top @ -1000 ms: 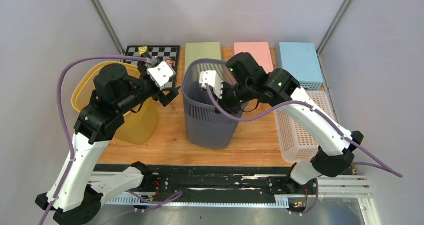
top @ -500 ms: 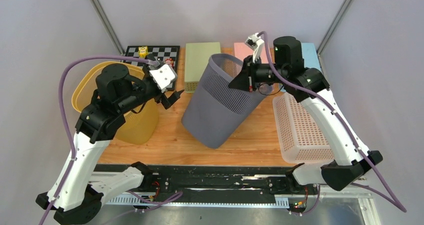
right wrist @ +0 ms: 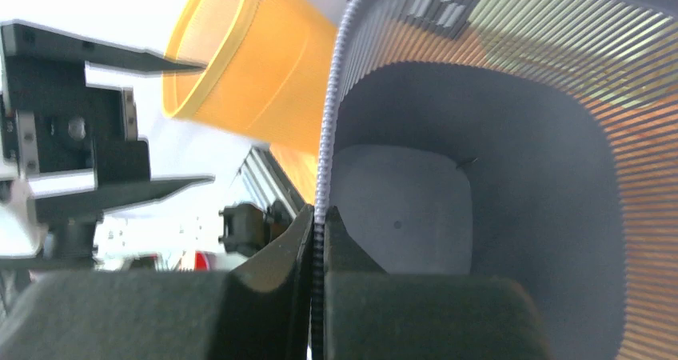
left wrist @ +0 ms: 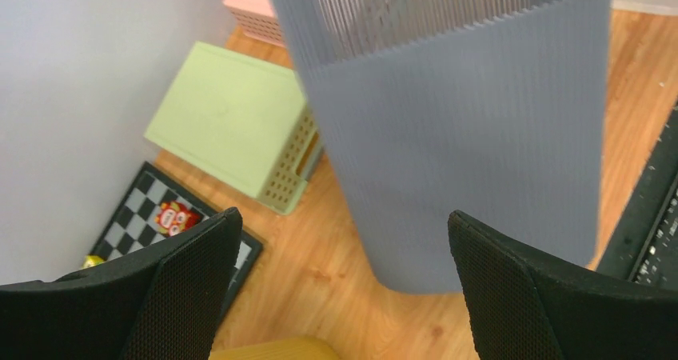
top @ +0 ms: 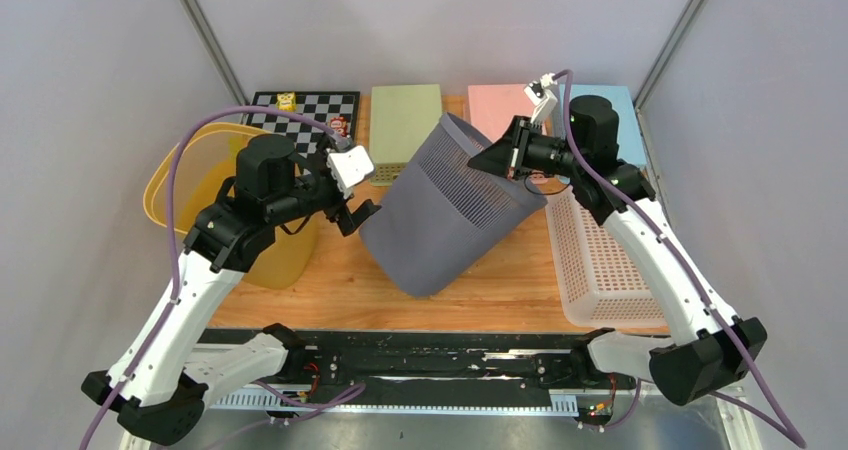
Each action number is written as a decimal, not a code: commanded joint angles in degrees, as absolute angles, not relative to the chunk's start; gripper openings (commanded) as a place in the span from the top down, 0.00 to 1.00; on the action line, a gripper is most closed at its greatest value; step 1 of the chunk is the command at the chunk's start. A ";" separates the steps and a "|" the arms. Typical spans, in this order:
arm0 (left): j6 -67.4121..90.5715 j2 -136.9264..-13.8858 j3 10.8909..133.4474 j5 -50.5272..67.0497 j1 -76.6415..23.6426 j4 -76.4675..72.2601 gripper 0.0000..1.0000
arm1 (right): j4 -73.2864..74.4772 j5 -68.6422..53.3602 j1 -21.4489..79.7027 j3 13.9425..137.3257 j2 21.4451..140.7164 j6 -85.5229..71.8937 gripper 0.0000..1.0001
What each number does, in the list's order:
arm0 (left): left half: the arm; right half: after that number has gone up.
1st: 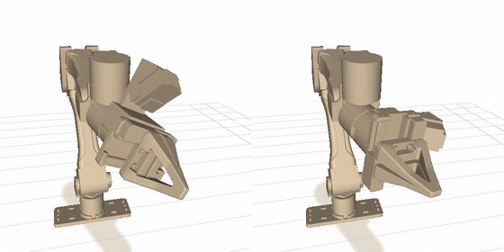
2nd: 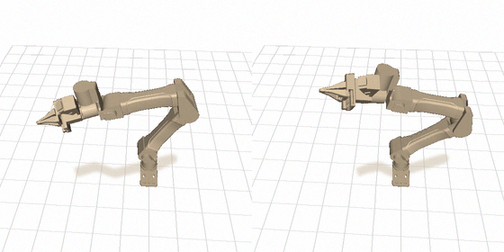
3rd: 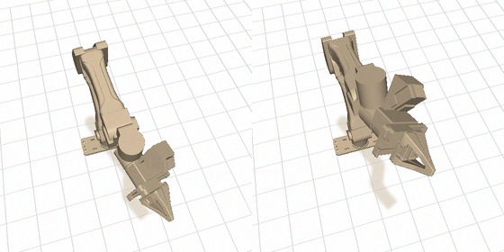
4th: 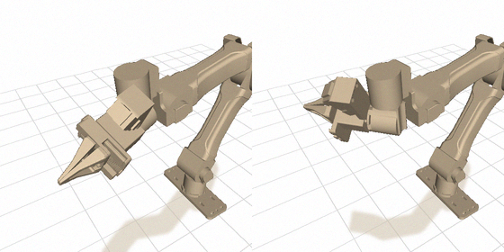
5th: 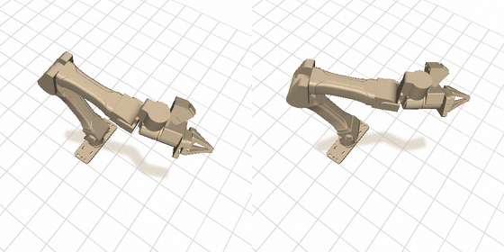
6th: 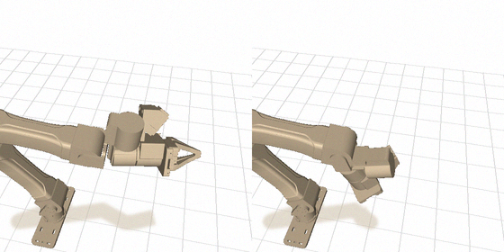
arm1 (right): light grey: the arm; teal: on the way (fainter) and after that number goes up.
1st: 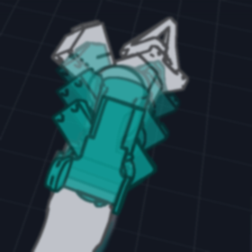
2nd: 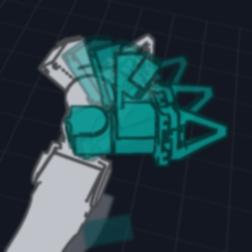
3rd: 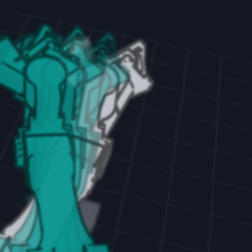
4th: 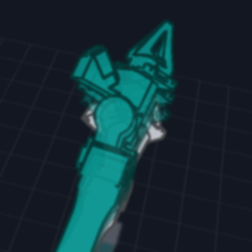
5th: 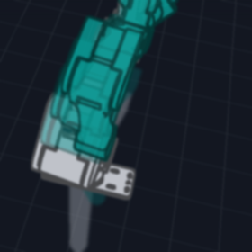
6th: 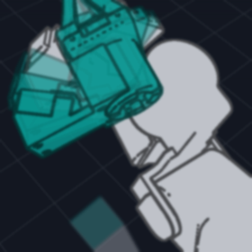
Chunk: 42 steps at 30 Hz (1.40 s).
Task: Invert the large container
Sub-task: Turn the container upside down at the center of the board.
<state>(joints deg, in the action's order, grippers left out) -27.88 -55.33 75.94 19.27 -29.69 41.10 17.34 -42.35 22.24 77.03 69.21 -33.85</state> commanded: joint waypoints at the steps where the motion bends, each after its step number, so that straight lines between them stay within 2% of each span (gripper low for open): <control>1: -27.70 -54.41 73.87 23.53 -29.26 42.78 0.00 | 8.10 -39.05 18.92 70.85 68.06 -38.44 0.98; 9: -29.05 -53.50 70.01 27.39 -29.27 46.68 0.00 | 11.31 -36.09 17.67 65.68 66.79 -33.07 0.96; 17: -31.19 -51.18 65.00 21.32 -29.27 49.77 0.00 | 17.60 -36.36 17.67 62.98 63.52 -17.32 0.79; 28: -25.07 -49.70 61.14 11.16 -29.27 50.50 0.00 | 20.39 -36.95 17.45 57.33 58.86 -6.93 0.77; 37: -18.32 -50.88 64.78 5.69 -28.76 52.51 0.00 | 22.05 -26.90 16.70 57.01 57.71 -3.86 0.73; 42: -15.82 -51.88 69.49 11.71 -26.83 56.06 0.00 | 22.85 -23.07 16.52 56.73 57.97 -3.17 0.73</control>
<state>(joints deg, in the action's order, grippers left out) -19.35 -51.46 65.36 8.45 -28.21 53.06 21.02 -29.43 17.76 57.45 58.30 -6.70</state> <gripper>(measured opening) 0.997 0.276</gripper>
